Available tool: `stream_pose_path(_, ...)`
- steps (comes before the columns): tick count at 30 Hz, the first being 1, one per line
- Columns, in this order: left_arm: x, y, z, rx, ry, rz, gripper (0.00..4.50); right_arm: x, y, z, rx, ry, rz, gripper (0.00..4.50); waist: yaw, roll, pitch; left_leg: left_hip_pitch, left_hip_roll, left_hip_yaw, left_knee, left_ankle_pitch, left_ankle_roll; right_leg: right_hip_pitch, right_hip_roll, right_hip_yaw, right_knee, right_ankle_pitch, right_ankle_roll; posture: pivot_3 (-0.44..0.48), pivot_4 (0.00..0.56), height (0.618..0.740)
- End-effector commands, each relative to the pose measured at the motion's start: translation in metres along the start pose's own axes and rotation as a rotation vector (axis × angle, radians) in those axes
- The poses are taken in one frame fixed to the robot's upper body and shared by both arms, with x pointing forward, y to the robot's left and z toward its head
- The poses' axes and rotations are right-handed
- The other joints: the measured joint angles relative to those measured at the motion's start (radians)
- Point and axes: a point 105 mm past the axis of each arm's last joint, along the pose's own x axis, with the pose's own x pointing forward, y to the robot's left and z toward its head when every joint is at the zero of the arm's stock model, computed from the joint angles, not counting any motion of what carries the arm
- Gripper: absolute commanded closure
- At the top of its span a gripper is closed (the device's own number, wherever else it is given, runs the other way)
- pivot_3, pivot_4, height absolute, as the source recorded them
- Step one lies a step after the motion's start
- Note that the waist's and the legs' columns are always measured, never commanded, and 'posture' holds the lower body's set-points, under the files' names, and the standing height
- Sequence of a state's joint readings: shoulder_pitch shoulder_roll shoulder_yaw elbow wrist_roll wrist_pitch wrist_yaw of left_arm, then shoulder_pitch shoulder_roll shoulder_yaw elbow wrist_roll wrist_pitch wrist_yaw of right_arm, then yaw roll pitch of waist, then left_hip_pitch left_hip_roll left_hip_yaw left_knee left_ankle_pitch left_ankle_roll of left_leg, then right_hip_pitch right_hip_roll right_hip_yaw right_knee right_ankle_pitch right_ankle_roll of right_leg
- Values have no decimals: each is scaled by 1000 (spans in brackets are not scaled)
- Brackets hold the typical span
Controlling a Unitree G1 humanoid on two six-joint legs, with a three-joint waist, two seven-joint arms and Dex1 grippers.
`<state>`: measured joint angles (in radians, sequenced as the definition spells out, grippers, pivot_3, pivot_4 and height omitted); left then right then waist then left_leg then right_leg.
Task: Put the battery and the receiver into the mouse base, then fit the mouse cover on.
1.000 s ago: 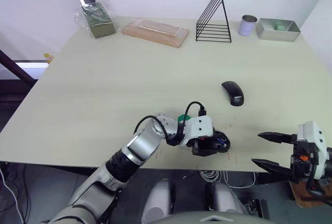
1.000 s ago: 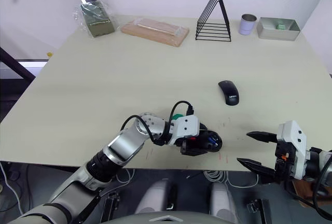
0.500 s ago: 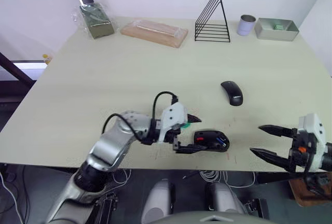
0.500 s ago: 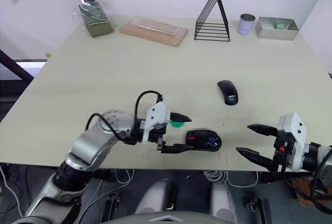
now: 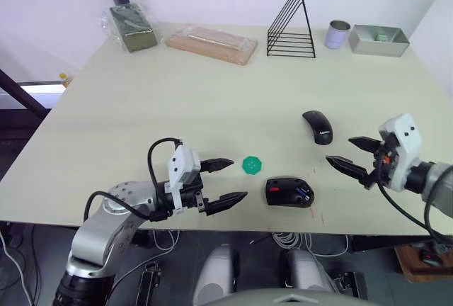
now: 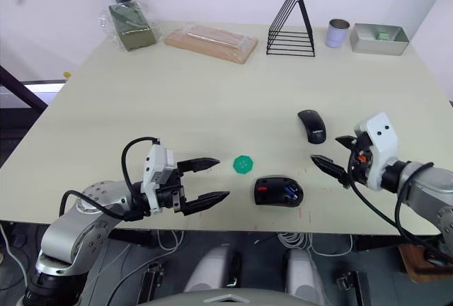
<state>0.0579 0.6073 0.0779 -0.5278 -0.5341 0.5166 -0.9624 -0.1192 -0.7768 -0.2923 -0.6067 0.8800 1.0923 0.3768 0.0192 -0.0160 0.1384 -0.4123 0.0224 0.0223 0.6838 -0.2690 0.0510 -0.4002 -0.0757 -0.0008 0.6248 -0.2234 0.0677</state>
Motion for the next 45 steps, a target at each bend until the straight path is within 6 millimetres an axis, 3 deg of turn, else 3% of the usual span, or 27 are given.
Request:
stream_pose_path(1, -11, -3, 11, 51, -56, 33, 13, 10, -12, 3, 2, 6, -102, 0, -3, 0, 0, 0, 0, 0, 0, 0, 0, 0, 0, 0, 0, 0, 0, 0, 150, 740)
stream_pose_path(10, -41, -4, 1, 79, -109, 35, 13, 52, -28, 10, 77, -16, -231, 0, -5, 3, 1, 0, -1, 1, 0, 0, 0, -2, 1, 1, 0, 0, 0, 0, 150, 740)
stream_pose_path(15, -53, -8, 8, 37, -212, -33, 13, 76, -29, 12, 129, -29, -278, 0, -6, 3, 1, -1, -1, 1, -1, 0, 0, -2, 1, 0, 0, 0, 0, 0, 150, 740)
stream_pose_path(28, -55, -12, 5, 9, -237, -36, 13, 91, -36, 7, 149, -61, -400, 0, -8, 4, 2, -1, -1, 2, -1, 0, 0, -3, 2, 0, 0, 0, 0, 0, 150, 740)
stream_pose_path(45, -51, -13, 8, 12, -245, -35, 13, 99, -46, -1, 145, -23, -388, 0, -8, 6, 3, -1, -1, 2, -2, 0, 0, -3, 2, 0, 0, 0, 0, 0, 150, 740)
